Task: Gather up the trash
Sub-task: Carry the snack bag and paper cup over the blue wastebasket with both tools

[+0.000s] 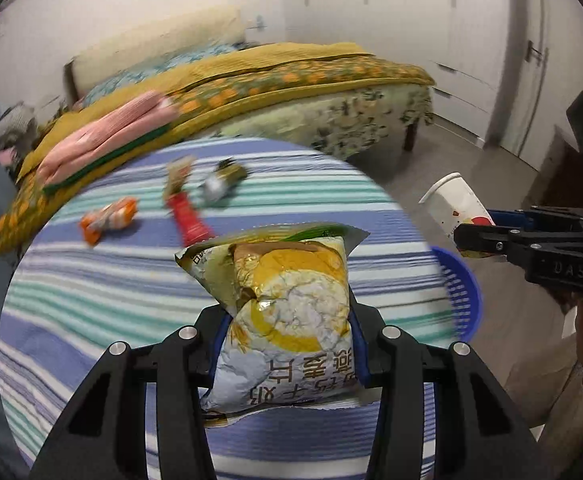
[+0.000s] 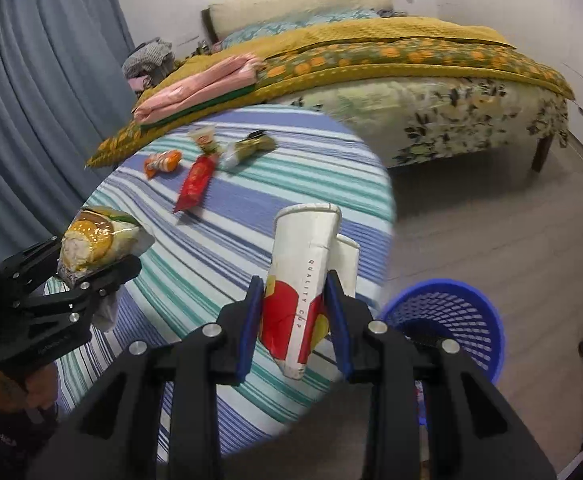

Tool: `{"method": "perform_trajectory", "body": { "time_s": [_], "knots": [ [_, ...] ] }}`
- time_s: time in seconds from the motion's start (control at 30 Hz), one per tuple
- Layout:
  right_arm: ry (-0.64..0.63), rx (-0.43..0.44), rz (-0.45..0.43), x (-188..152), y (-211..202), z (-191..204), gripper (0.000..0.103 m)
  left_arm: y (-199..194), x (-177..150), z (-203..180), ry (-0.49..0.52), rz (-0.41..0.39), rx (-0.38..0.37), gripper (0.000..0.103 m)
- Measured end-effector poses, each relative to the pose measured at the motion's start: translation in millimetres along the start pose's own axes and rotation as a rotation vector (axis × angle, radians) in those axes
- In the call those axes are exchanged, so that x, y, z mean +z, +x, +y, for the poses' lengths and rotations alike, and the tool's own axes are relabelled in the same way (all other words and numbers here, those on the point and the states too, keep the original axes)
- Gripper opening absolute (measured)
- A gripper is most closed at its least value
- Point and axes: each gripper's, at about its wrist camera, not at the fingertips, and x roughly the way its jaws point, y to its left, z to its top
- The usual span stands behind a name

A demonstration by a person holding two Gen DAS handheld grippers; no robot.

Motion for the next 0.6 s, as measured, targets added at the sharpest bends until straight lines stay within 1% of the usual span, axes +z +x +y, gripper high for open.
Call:
{"method": "perform_trajectory", "body": {
  "time_s": [0.17,0.27,0.4,0.47,0.5,0.53,0.6],
  "knots": [
    [0.061,-0.045,-0.011,-11,-19,-52,0.031,10,15,-45,0.049,0.007,-0.041,0.046],
    [0.102,-0.076,-0.005,-18,-23,-85,0.031,19,21,-73,0.063,0.022,-0.094,0.046],
    [0.176,-0.11,0.034,-28,-15,-131,0.031,41,23,-123,0.066,0.082,-0.232,0.046],
    [0.229,-0.11,0.068,-36,-3,-158,0.031,55,19,-146,0.075,0.107,-0.265,0.046],
    [0.257,-0.111,0.084,-41,4,-172,0.031,70,15,-162,0.077,0.135,-0.287,0.046],
    [0.274,-0.107,0.096,-43,10,-180,0.031,80,10,-170,0.071,0.157,-0.306,0.046],
    [0.315,-0.1,0.133,-52,28,-204,0.031,113,0,-189,0.043,0.224,-0.348,0.046]
  ]
}}
